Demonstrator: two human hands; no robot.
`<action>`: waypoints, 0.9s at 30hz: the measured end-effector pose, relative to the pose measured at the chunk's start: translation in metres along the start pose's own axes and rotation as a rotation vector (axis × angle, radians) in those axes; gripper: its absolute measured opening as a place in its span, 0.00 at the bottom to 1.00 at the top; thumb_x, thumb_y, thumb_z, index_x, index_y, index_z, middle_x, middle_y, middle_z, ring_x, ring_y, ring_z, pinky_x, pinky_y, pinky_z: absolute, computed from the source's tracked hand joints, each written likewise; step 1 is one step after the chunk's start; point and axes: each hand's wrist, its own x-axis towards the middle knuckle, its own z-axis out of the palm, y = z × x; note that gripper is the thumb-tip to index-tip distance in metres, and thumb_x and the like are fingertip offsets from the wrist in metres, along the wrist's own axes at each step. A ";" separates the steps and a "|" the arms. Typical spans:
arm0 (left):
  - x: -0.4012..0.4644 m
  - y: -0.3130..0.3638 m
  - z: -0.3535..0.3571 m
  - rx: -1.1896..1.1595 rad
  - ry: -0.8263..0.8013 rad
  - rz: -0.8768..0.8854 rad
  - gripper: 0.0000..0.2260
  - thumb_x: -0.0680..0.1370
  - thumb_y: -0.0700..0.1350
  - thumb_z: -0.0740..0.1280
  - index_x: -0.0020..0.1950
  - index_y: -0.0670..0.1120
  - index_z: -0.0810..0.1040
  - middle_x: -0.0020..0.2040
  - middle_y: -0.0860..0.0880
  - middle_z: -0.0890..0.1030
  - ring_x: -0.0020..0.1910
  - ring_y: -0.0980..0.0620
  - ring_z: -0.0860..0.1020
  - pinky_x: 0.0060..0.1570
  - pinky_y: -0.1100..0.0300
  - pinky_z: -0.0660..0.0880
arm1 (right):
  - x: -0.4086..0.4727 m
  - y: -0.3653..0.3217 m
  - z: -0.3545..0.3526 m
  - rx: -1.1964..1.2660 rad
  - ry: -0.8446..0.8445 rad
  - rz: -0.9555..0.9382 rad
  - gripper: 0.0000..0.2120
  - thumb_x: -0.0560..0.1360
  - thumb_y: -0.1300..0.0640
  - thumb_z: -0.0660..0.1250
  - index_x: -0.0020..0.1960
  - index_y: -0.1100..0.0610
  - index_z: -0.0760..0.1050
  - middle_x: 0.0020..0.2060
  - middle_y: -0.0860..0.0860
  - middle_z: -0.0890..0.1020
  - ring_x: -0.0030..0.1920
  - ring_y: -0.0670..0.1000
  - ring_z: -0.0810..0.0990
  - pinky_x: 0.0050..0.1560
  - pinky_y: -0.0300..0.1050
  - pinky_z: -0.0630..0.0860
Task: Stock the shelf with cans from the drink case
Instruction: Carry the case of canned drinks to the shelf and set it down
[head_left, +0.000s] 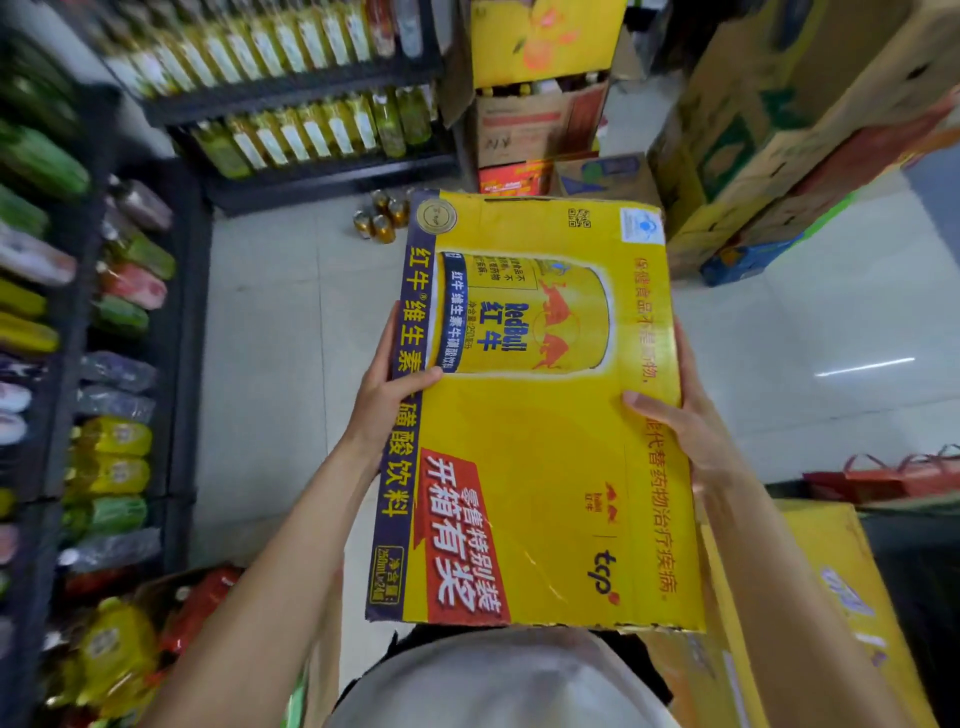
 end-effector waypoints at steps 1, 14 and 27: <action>0.016 0.008 -0.006 -0.004 0.016 0.000 0.33 0.75 0.39 0.66 0.74 0.61 0.57 0.62 0.51 0.77 0.51 0.53 0.81 0.39 0.61 0.79 | 0.020 -0.008 0.006 0.004 -0.017 0.000 0.43 0.68 0.66 0.70 0.70 0.33 0.57 0.63 0.50 0.76 0.56 0.59 0.80 0.43 0.56 0.81; 0.266 0.133 -0.060 -0.016 0.115 -0.017 0.34 0.68 0.46 0.69 0.70 0.65 0.62 0.59 0.57 0.79 0.55 0.53 0.80 0.46 0.55 0.77 | 0.294 -0.134 0.063 0.033 -0.082 0.060 0.44 0.71 0.69 0.68 0.72 0.34 0.53 0.61 0.46 0.77 0.55 0.55 0.82 0.42 0.50 0.81; 0.538 0.264 -0.047 0.056 0.106 -0.017 0.32 0.75 0.37 0.65 0.73 0.61 0.59 0.57 0.55 0.80 0.50 0.57 0.81 0.40 0.64 0.77 | 0.556 -0.254 0.052 0.089 -0.060 0.040 0.45 0.71 0.72 0.66 0.74 0.36 0.52 0.65 0.51 0.75 0.58 0.59 0.80 0.44 0.54 0.81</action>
